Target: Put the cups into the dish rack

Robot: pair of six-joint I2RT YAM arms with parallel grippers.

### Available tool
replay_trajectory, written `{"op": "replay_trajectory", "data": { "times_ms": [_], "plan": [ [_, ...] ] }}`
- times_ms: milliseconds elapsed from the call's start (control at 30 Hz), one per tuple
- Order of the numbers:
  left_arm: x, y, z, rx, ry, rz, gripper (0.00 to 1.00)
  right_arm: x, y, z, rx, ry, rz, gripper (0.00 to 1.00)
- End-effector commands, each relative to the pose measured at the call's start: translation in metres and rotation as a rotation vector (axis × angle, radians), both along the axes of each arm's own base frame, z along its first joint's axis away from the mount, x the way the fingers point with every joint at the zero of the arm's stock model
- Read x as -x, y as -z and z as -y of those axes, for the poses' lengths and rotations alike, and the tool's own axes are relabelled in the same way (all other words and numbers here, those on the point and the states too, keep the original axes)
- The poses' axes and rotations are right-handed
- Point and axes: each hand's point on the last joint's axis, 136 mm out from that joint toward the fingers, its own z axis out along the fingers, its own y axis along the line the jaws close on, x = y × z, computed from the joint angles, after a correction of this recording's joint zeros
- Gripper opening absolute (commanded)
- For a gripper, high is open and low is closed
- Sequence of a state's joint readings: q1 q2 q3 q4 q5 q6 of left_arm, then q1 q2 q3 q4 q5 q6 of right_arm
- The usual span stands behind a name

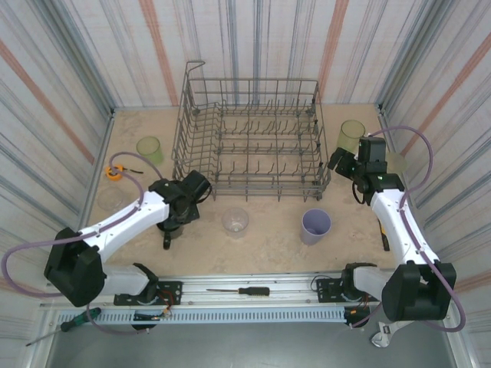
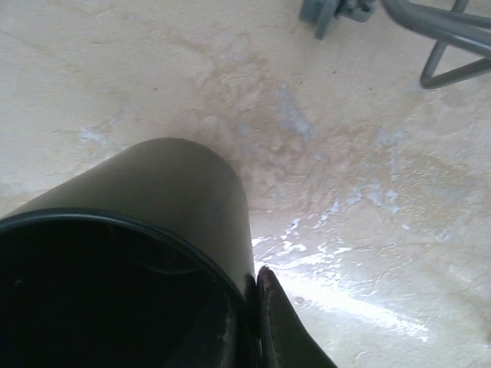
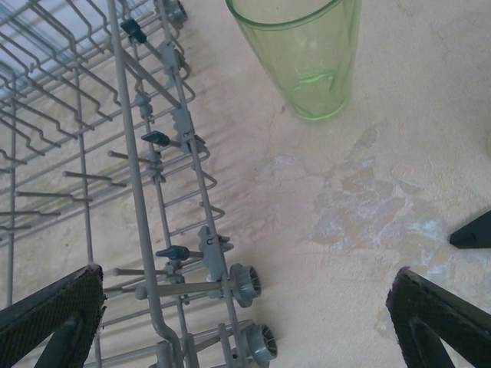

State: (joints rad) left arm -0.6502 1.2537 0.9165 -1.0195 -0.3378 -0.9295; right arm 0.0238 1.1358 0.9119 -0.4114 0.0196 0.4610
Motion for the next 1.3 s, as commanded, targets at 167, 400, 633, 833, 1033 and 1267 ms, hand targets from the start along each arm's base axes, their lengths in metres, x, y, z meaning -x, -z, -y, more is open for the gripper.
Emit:
{"op": "replay_trajectory", "data": {
  "times_ms": [167, 400, 633, 833, 1033, 1267],
  "plan": [
    [0.005, -0.042, -0.030, -0.113, -0.017, 0.078, 0.00, -0.004, -0.010, -0.010, -0.042, -0.054, 0.006, 0.99],
    [0.003, -0.064, -0.045, -0.106, -0.035, 0.105, 0.00, -0.004, -0.004, -0.014, -0.042, -0.075, -0.024, 0.99],
    [-0.005, -0.085, -0.062, -0.079, -0.032, 0.133, 0.00, -0.007, -0.013, -0.021, -0.041, -0.098, -0.019, 0.99],
    [-0.014, -0.105, -0.066, -0.028, -0.028, 0.162, 0.00, -0.012, -0.026, -0.030, -0.031, -0.145, 0.007, 0.99],
    [-0.031, -0.128, -0.074, 0.001, -0.015, 0.230, 0.00, -0.014, -0.047, -0.033, 0.006, -0.196, 0.033, 0.99],
    [-0.058, -0.151, -0.086, 0.041, -0.006, 0.291, 0.00, -0.015, -0.058, -0.053, 0.016, -0.284, 0.018, 0.99]
  ]
}}
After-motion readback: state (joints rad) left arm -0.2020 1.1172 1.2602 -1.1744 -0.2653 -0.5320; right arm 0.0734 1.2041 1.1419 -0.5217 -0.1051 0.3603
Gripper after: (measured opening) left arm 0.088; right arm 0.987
